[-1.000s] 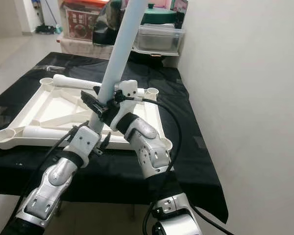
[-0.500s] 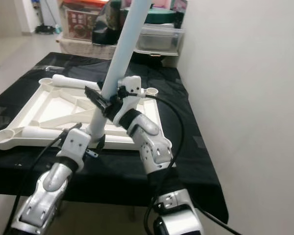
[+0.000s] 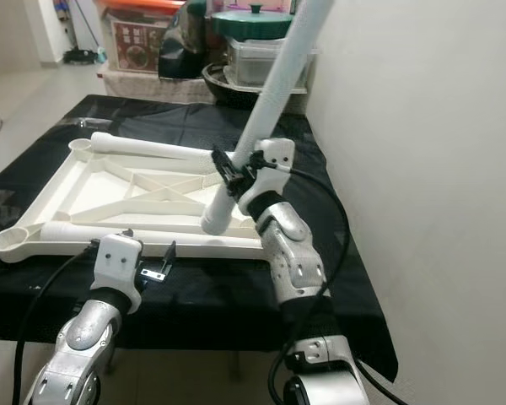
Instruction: Building children table
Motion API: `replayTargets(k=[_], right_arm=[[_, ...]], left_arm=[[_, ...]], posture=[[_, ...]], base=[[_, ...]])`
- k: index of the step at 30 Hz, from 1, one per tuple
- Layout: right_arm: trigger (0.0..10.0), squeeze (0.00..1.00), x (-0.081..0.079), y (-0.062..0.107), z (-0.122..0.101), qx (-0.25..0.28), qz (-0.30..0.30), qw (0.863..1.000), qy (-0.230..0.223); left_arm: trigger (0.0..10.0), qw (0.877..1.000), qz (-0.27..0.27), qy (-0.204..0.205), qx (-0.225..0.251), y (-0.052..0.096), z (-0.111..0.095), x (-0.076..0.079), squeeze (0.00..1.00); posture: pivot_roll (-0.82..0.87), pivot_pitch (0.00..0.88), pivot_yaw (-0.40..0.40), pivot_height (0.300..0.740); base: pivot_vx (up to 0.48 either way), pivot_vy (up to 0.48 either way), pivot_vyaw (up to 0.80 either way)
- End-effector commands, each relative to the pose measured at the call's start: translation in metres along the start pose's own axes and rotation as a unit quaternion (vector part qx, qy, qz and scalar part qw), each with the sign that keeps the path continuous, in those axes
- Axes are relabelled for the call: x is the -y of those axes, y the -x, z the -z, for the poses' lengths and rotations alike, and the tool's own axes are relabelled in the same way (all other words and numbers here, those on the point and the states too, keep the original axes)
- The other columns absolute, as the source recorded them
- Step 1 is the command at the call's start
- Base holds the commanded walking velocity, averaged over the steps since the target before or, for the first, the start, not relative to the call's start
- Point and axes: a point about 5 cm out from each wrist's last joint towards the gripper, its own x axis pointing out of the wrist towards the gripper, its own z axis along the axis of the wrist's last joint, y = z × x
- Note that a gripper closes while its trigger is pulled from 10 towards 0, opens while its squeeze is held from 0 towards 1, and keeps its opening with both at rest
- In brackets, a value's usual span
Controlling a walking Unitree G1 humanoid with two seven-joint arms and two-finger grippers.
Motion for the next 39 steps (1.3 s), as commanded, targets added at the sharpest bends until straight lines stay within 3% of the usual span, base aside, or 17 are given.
replayTargets(k=[1, 11, 21, 30, 39], right_arm=[[10.0, 0.00, -0.004, -0.002, -0.005, 0.017, -0.002, 1.000, 0.008], [10.0, 0.00, -0.001, -0.006, -0.006, 0.024, 0.023, 0.999, -0.001], [10.0, 0.00, -0.002, -0.007, -0.005, 0.021, 0.024, 0.999, -0.003], [10.0, 0.00, 0.001, -0.012, -0.011, 0.025, 0.018, 1.000, 0.004], [10.0, 0.00, -0.003, -0.017, -0.015, 0.033, 0.007, 0.999, 0.011]], left_arm=[[10.0, 1.000, -0.006, 0.000, -0.008, 0.003, 0.002, 0.000, 0.00], [10.0, 1.000, -0.015, -0.010, -0.017, 0.006, 0.006, -0.004, 0.00], [10.0, 0.999, -0.031, 0.013, -0.033, 0.006, 0.010, -0.005, 0.00], [10.0, 0.996, -0.052, 0.062, -0.043, 0.007, 0.010, -0.007, 0.00], [10.0, 0.997, -0.038, 0.057, -0.026, 0.008, 0.001, 0.001, 0.00]], posture=[[0.16, 0.000, -0.071, 0.740], [0.17, 0.000, -0.080, 0.740], [0.17, 0.000, -0.083, 0.740], [0.17, 0.000, -0.089, 0.740], [0.18, 0.000, -0.095, 0.740]], base=[[0.000, 0.000, 0.80], [0.000, -0.287, 0.16], [0.105, -0.419, 0.00], [0.000, 0.000, 0.00], [0.000, 0.000, 0.00]])
